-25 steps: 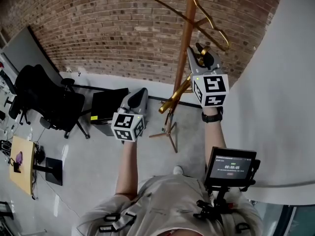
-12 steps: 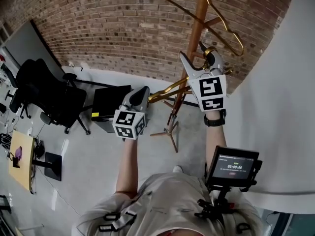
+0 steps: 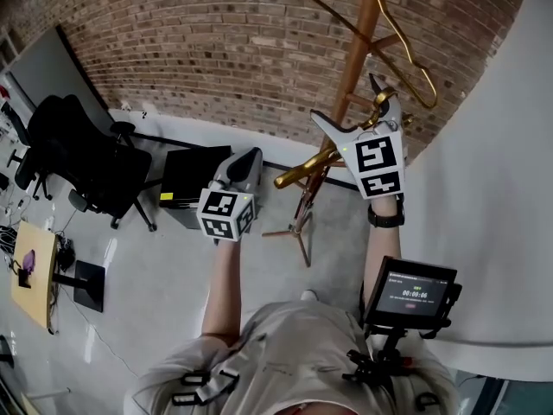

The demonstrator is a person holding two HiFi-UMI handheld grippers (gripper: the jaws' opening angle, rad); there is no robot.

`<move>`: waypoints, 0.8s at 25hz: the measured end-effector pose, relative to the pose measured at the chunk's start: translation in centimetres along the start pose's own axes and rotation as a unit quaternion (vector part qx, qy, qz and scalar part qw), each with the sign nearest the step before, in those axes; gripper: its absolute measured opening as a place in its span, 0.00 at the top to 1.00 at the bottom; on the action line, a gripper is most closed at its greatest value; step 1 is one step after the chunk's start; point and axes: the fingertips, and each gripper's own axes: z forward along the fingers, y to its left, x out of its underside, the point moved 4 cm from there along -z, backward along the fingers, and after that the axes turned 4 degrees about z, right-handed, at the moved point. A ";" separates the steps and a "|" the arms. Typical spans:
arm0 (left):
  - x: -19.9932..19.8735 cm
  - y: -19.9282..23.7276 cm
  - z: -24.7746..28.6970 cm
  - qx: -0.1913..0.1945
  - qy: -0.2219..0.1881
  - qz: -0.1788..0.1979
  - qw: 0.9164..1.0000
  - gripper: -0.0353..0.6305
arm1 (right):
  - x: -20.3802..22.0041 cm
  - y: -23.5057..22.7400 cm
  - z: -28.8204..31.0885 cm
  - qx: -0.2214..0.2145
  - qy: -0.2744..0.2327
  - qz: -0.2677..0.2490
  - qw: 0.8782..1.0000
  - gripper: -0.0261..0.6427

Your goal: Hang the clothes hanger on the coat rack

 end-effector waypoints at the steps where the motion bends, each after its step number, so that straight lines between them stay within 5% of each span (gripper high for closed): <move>1: 0.1 0.0 0.0 0.000 0.001 0.000 1.000 0.95 | 0.2 -0.4 0.1 0.001 -0.008 0.013 1.000 0.17; 6: 0.3 -0.1 0.2 0.005 0.005 0.000 1.000 0.95 | 1.0 0.2 1.0 -0.040 0.003 0.027 0.999 0.08; 14: 0.1 0.1 0.4 0.009 0.004 0.003 1.000 0.95 | 1.8 0.9 1.6 -0.023 0.040 -0.036 0.998 0.08; 17: -3.0 -1.6 0.0 0.064 -0.056 0.025 0.996 0.95 | 1.6 0.6 1.2 -0.029 0.016 -0.002 0.999 0.08; 19: -5.7 -3.1 -0.4 0.119 -0.101 0.052 0.986 0.94 | 1.4 0.3 1.0 -0.034 -0.007 0.026 0.999 0.08; 20: -6.7 -3.7 -0.4 0.143 -0.108 0.066 0.982 0.77 | 1.3 0.2 1.0 -0.036 -0.016 0.035 0.999 0.08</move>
